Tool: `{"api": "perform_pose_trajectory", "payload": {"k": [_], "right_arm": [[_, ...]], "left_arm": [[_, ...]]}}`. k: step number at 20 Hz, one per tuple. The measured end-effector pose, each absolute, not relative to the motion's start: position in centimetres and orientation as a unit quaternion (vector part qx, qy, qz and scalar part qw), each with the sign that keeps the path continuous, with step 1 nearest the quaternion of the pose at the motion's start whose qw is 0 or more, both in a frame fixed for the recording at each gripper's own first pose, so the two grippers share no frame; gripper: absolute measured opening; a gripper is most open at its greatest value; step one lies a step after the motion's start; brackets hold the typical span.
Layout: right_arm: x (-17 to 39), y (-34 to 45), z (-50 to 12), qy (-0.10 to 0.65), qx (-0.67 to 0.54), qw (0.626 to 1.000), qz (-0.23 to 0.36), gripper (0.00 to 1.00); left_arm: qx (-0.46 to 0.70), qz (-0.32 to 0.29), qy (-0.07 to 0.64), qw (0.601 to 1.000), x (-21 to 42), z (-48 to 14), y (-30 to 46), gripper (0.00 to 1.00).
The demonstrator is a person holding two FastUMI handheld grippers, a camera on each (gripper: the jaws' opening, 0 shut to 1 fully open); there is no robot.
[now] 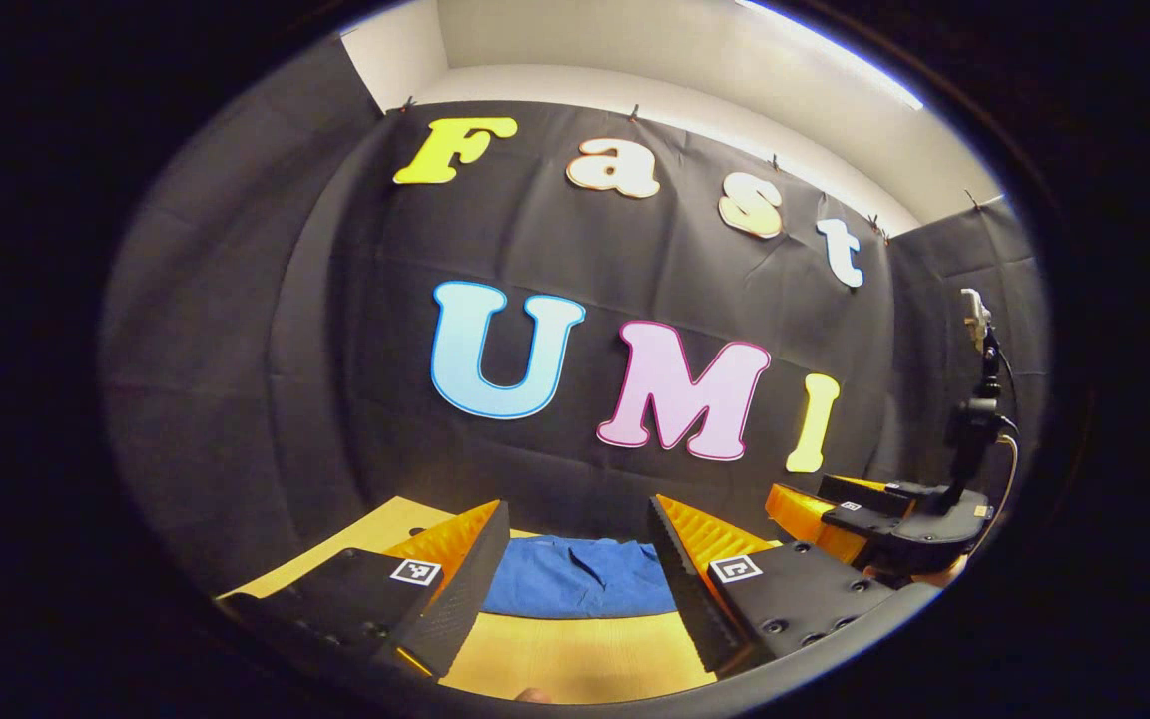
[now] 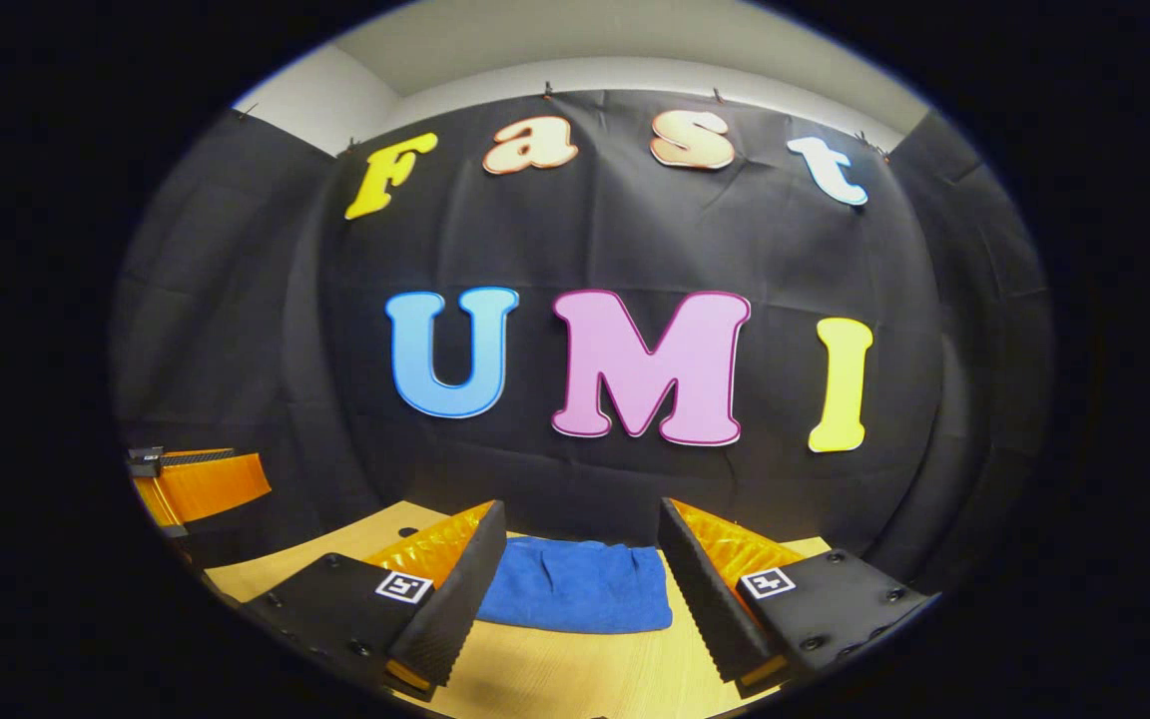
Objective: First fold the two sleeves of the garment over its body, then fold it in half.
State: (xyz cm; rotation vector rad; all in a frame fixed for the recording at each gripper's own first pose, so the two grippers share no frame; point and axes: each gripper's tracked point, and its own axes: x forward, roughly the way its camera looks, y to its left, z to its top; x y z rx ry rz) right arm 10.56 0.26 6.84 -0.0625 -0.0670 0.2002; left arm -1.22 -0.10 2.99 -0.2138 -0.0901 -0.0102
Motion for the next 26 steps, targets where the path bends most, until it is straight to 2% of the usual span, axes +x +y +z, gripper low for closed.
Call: {"api": "perform_pose_trajectory", "payload": {"k": [4,6,9,14,26], "right_arm": [[5.7,0.5,5.0,-0.013,-0.018,0.992,0.124,0.97],[3.8,0.4,3.8,-0.001,-0.026,0.990,0.136,0.97],[1.9,2.4,2.5,0.009,-0.036,0.984,0.175,0.97],[1.9,4.7,2.8,0.014,-0.002,0.980,0.200,0.97],[1.8,6.2,4.1,-0.010,-0.008,0.978,0.207,0.97]], "left_arm": [[-0.129,0.038,-0.121,0.983,-6.7,4.2,1.3,0.80],[-0.090,0.078,-0.115,0.986,-9.0,2.8,2.5,0.81],[-0.052,0.101,-0.097,0.989,-11.0,1.7,2.0,0.80],[-0.065,0.100,-0.088,0.989,-11.8,0.8,1.3,0.80],[-0.036,0.077,-0.101,0.991,-10.9,2.0,0.6,0.80]]}}
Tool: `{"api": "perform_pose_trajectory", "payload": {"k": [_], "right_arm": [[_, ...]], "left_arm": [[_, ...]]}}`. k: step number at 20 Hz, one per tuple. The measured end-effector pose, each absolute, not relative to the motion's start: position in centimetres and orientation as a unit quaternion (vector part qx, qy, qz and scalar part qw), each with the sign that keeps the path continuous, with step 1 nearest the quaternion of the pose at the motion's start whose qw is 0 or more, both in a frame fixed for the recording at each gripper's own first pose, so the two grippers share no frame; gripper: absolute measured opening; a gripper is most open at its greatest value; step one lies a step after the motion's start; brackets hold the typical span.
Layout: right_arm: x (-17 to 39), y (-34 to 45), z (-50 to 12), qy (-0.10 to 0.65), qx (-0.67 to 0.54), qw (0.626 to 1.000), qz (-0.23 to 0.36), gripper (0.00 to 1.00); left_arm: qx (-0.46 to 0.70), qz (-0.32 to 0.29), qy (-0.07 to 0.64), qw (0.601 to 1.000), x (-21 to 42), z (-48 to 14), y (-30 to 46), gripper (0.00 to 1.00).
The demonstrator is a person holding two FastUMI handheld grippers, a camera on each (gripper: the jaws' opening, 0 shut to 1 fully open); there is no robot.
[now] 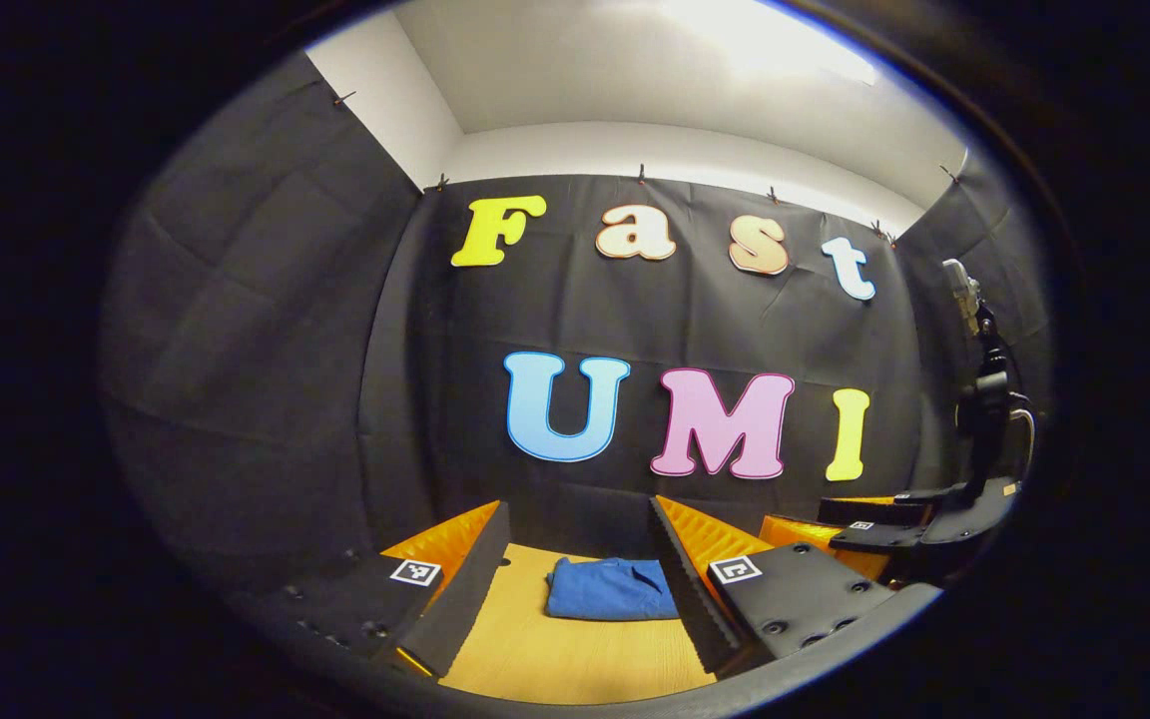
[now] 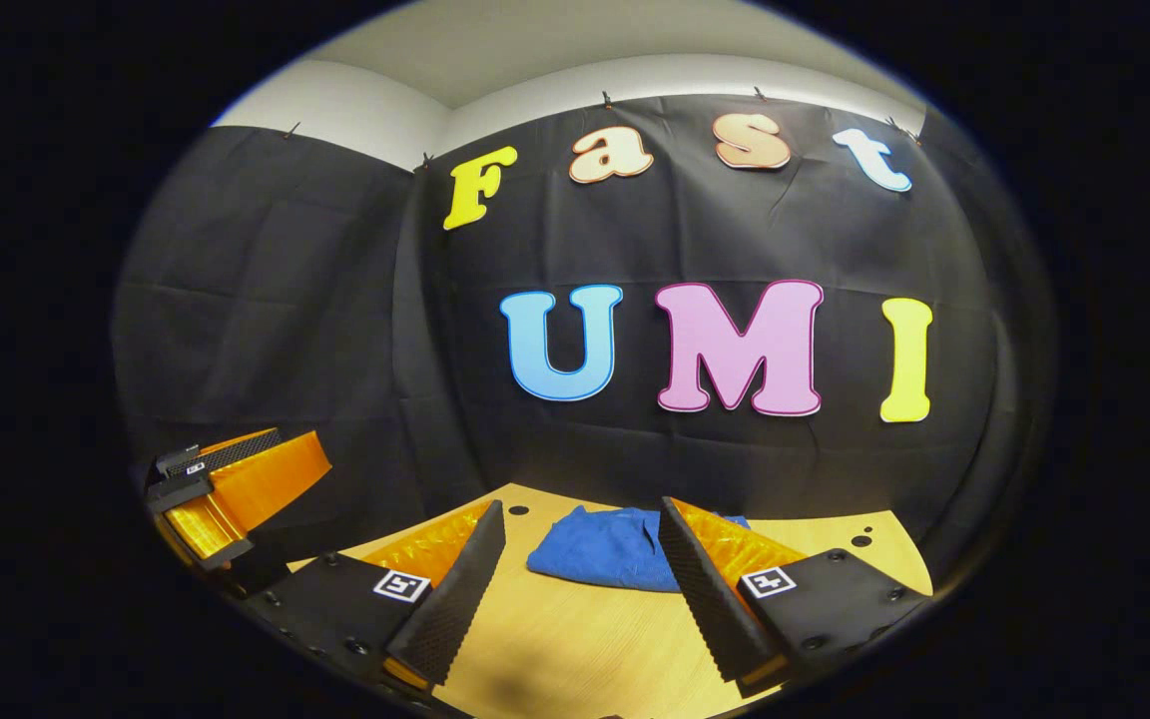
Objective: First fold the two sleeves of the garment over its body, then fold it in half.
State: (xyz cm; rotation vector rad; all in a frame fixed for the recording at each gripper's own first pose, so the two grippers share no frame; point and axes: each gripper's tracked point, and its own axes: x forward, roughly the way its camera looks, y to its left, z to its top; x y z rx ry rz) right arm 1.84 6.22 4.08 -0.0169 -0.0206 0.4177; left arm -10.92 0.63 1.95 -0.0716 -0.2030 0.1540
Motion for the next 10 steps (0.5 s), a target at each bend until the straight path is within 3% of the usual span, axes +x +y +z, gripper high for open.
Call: {"api": "perform_pose_trajectory", "payload": {"k": [10], "right_arm": [[2.11,6.68,3.44,-0.004,-0.011,0.981,0.196,0.97]], "left_arm": [[-0.022,0.067,-0.095,0.993,-10.31,1.65,1.31,0.80]]}}
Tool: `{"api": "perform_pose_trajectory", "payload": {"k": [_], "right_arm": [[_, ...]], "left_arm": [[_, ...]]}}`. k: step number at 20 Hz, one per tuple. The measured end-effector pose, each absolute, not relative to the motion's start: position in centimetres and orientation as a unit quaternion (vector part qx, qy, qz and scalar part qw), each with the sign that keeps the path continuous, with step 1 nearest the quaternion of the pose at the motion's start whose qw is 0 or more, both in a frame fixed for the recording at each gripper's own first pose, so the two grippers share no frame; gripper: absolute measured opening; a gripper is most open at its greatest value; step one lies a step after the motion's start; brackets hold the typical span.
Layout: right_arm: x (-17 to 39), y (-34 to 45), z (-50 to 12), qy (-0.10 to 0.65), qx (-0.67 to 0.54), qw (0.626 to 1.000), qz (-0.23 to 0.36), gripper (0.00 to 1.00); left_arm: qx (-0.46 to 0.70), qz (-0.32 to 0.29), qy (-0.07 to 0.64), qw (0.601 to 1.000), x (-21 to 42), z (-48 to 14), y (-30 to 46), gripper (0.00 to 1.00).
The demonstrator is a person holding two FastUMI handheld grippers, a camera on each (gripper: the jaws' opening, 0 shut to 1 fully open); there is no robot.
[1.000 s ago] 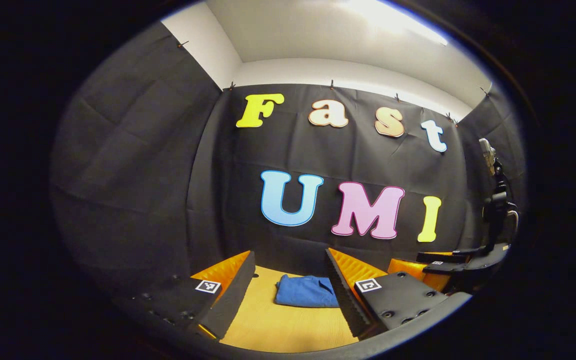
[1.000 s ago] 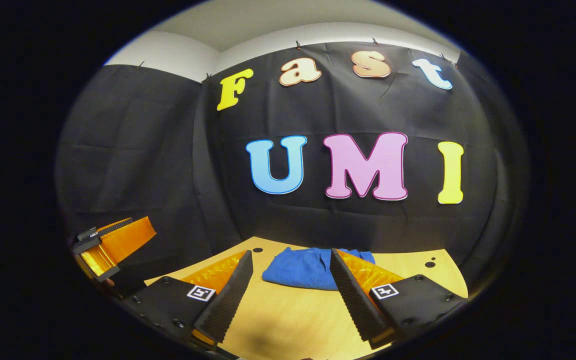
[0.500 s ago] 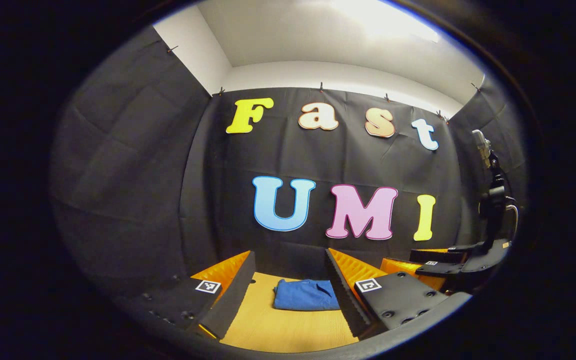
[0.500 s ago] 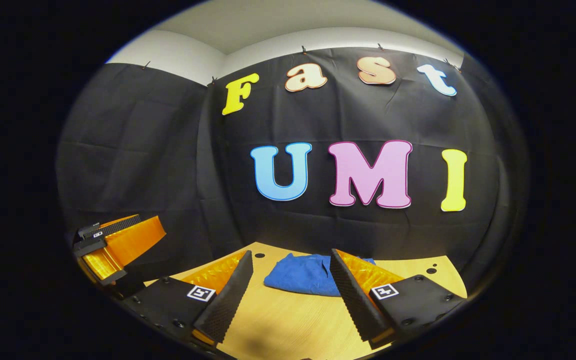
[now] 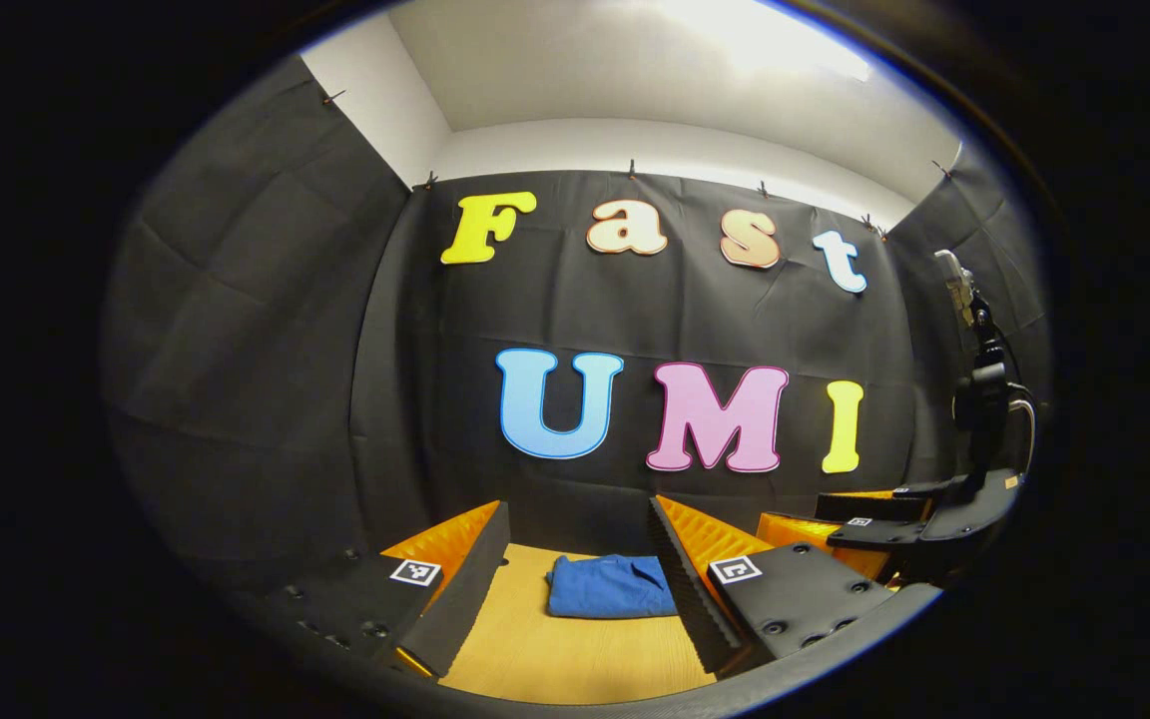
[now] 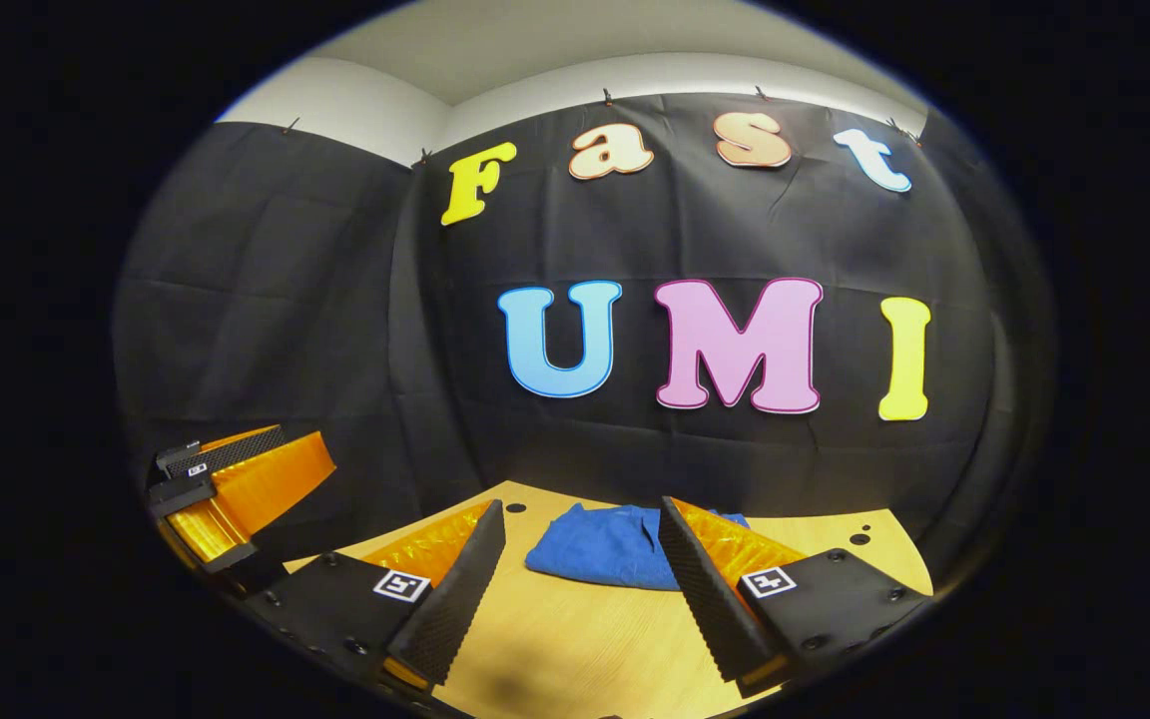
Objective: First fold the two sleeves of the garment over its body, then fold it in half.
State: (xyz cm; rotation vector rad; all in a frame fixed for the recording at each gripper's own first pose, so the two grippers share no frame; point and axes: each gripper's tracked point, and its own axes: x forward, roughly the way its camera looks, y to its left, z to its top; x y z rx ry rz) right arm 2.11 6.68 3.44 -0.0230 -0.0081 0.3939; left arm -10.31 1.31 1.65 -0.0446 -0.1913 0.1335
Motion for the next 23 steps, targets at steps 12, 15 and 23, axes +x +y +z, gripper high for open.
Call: {"api": "perform_pose_trajectory", "payload": {"k": [12,15,23], "right_arm": [[2.0,6.1,2.9,0.002,-0.008,0.984,0.180,0.97],[1.9,6.2,3.1,-0.002,-0.010,0.983,0.181,0.97],[1.9,5.8,3.0,-0.002,-0.009,0.984,0.181,0.97]], "left_arm": [[-0.012,0.049,-0.091,0.995,-10.3,1.4,0.3,0.80],[-0.004,0.047,-0.090,0.995,-10.3,1.3,0.0,0.80],[0.016,0.042,-0.091,0.995,-10.4,1.5,-1.0,0.80]]}}
